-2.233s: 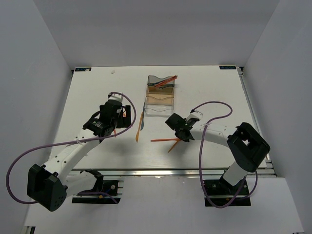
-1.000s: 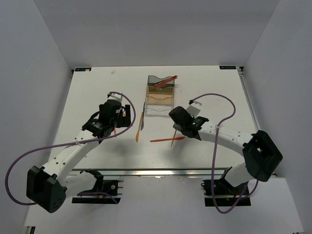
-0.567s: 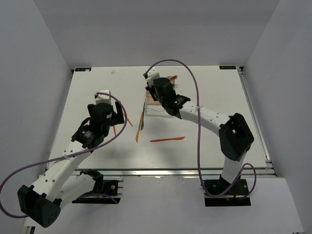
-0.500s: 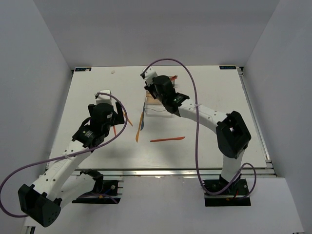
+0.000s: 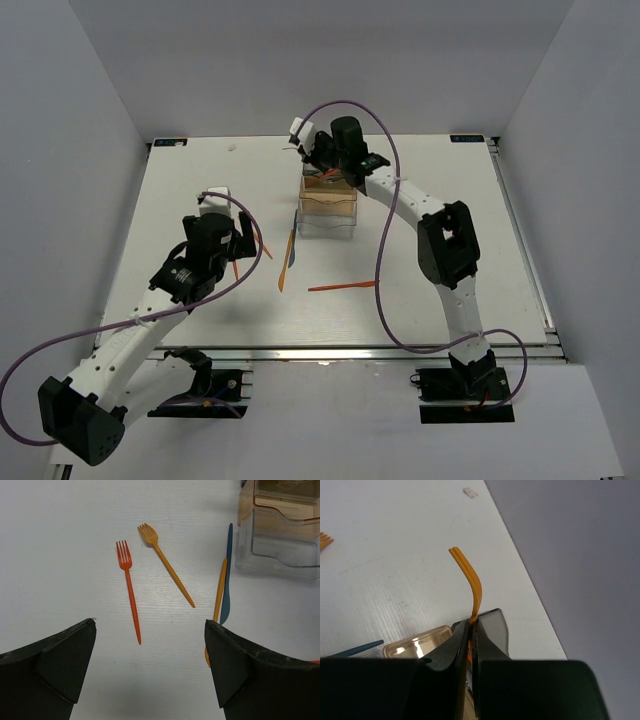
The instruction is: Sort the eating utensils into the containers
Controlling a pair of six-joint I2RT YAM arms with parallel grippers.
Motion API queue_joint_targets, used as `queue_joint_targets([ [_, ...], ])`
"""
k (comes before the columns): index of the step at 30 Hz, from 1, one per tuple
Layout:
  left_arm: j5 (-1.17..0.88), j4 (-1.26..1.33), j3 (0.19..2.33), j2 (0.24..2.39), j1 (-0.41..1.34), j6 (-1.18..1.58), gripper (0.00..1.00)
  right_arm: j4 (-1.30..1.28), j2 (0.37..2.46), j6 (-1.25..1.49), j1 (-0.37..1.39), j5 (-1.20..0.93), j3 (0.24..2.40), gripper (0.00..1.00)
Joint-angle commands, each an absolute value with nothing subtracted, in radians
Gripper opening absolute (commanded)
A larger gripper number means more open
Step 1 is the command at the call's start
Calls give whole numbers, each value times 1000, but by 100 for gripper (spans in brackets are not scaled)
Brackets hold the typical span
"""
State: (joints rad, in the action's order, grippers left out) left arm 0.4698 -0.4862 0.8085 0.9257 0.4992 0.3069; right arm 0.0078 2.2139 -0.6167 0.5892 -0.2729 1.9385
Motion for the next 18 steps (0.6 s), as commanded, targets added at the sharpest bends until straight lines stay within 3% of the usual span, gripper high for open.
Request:
queue_joint_targets([
  [1,446,-476,802,902,494,299,98,-22,2203,-673,597,-377,1898,0],
  [5,427,-471,801,903,492,295,98,72,2163,-689,589,-380,1760,0],
  [18,393,-468,799,913,491,287,98,3,2171,-742,528,-480,1743,0],
])
